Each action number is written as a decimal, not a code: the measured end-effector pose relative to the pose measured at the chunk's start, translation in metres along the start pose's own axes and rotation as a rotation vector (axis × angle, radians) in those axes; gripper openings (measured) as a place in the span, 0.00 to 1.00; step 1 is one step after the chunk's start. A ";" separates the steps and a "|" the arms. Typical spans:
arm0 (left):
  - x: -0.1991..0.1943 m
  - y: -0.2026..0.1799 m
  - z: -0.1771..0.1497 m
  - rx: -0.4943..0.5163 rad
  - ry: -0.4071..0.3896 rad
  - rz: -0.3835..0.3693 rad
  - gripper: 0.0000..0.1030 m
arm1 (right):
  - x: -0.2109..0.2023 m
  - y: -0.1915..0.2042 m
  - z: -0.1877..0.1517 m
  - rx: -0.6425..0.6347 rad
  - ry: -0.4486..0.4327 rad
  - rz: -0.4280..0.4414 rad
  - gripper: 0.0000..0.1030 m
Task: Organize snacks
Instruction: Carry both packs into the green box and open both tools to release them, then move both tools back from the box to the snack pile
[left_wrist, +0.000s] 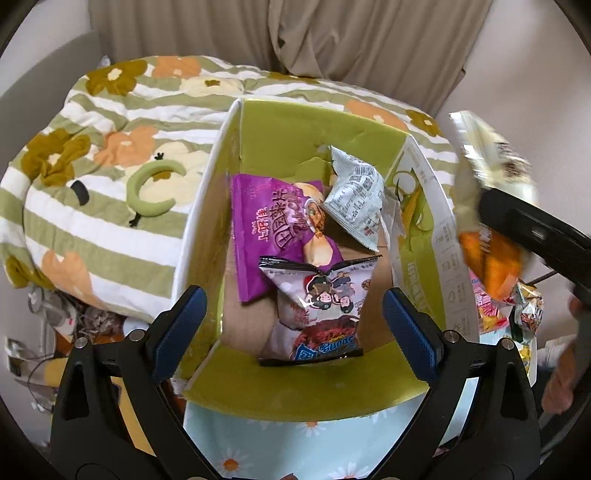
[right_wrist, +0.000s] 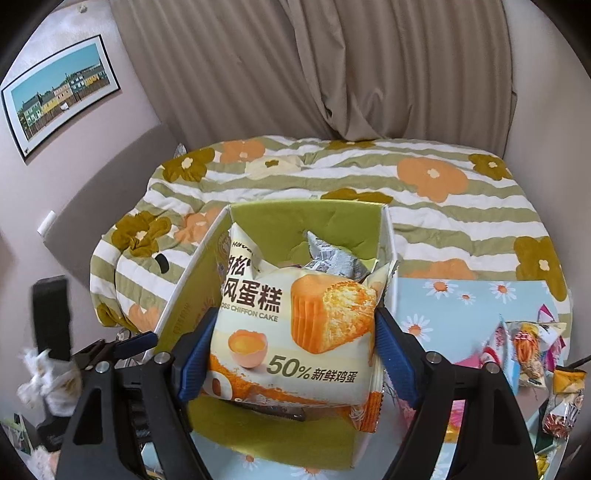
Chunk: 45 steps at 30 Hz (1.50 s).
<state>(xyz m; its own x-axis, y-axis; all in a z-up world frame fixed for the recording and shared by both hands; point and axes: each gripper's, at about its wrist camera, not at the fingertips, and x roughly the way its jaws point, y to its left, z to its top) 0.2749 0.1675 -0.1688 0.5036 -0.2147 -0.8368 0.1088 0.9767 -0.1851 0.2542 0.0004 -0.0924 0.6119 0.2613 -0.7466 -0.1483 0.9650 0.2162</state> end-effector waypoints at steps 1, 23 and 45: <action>-0.001 0.002 0.000 0.000 -0.001 -0.006 0.93 | 0.005 0.001 0.002 0.000 0.006 -0.003 0.75; 0.013 0.014 -0.009 0.031 0.044 -0.016 0.93 | 0.052 0.006 -0.008 -0.019 0.029 0.000 0.87; -0.066 -0.032 -0.054 -0.019 -0.077 0.023 0.93 | -0.040 0.005 -0.040 -0.067 -0.041 0.040 0.87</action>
<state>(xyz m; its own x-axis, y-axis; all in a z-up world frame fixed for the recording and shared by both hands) 0.1917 0.1502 -0.1359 0.5704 -0.1904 -0.7990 0.0807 0.9810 -0.1762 0.1976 -0.0044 -0.0862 0.6356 0.3003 -0.7112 -0.2243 0.9533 0.2020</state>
